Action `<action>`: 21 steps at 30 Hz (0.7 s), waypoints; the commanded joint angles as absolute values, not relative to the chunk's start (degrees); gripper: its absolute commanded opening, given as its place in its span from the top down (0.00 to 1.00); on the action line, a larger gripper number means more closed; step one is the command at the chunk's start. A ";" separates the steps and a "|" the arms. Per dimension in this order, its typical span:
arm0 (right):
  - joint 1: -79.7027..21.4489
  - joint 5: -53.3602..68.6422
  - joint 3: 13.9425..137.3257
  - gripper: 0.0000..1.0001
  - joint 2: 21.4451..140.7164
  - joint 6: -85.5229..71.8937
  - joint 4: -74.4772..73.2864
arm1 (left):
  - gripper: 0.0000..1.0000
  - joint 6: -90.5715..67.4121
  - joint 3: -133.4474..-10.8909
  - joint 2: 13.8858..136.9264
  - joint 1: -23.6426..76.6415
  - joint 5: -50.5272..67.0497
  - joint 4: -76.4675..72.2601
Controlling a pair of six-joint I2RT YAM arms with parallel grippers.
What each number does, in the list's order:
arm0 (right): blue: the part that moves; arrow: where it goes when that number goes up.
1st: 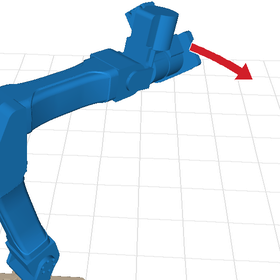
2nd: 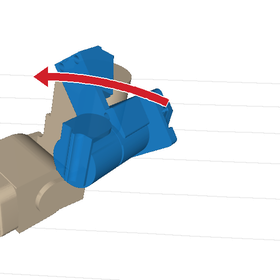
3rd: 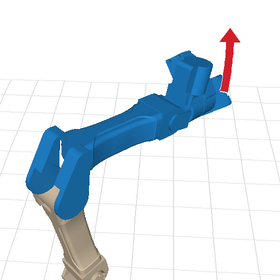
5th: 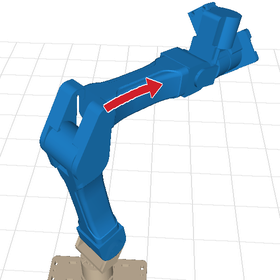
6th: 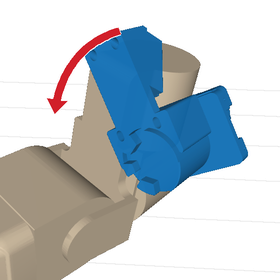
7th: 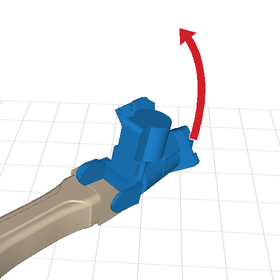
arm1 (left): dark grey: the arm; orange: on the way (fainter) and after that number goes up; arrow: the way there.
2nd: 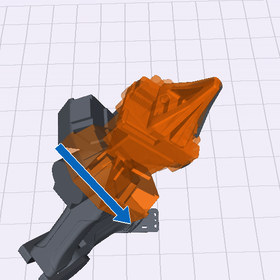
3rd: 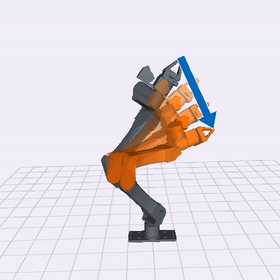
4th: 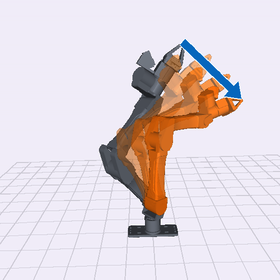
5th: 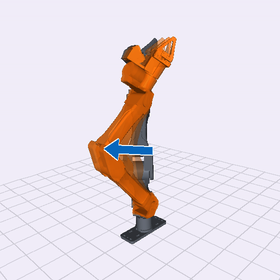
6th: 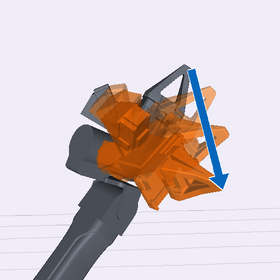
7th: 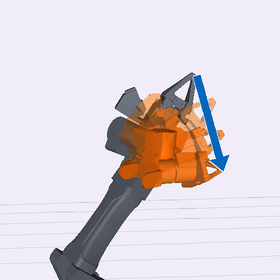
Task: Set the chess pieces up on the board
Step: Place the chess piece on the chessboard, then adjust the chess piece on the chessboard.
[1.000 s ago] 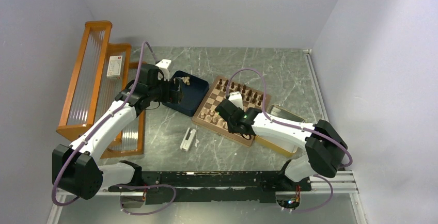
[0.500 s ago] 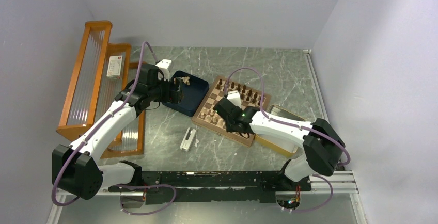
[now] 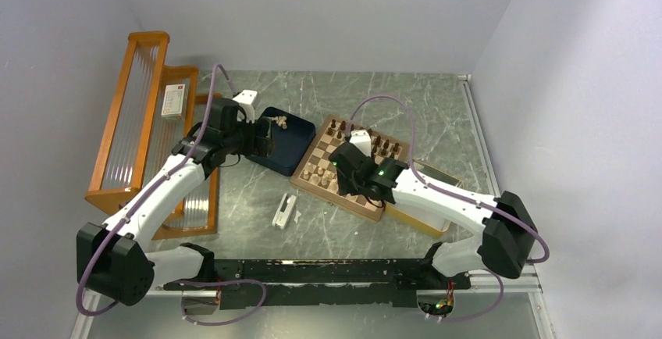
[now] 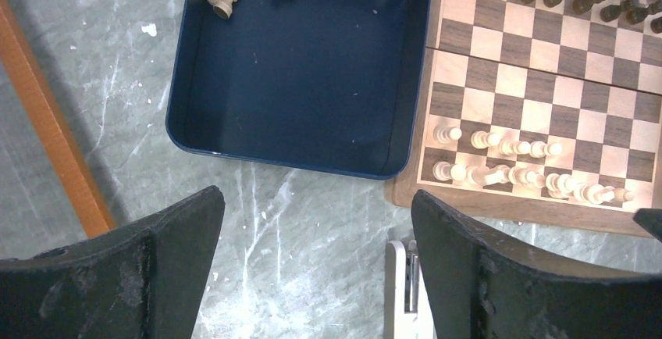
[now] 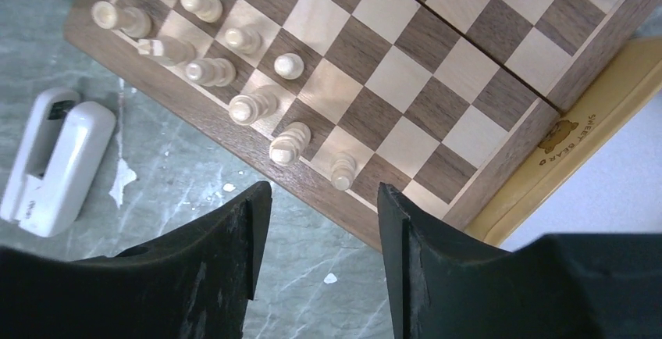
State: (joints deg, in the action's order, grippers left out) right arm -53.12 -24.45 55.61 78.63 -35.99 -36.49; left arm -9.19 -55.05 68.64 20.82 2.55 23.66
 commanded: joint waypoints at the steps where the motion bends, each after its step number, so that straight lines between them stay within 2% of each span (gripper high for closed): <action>1: -53.53 -25.09 56.98 0.43 75.04 -36.56 -36.51 | 0.07 -9.01 -57.08 70.65 20.48 1.45 24.31; 8: -53.50 -21.01 53.31 0.42 71.80 -28.97 -28.84 | 0.08 -9.16 -59.04 72.59 20.48 2.32 24.30; 14: -53.48 -20.83 54.31 0.41 75.07 -25.29 -28.26 | 0.09 -8.56 -57.54 71.87 20.48 1.74 24.57; 21: -53.49 -22.01 54.56 0.27 80.35 -21.70 -28.07 | 0.08 -7.67 -56.12 70.94 20.48 1.78 24.01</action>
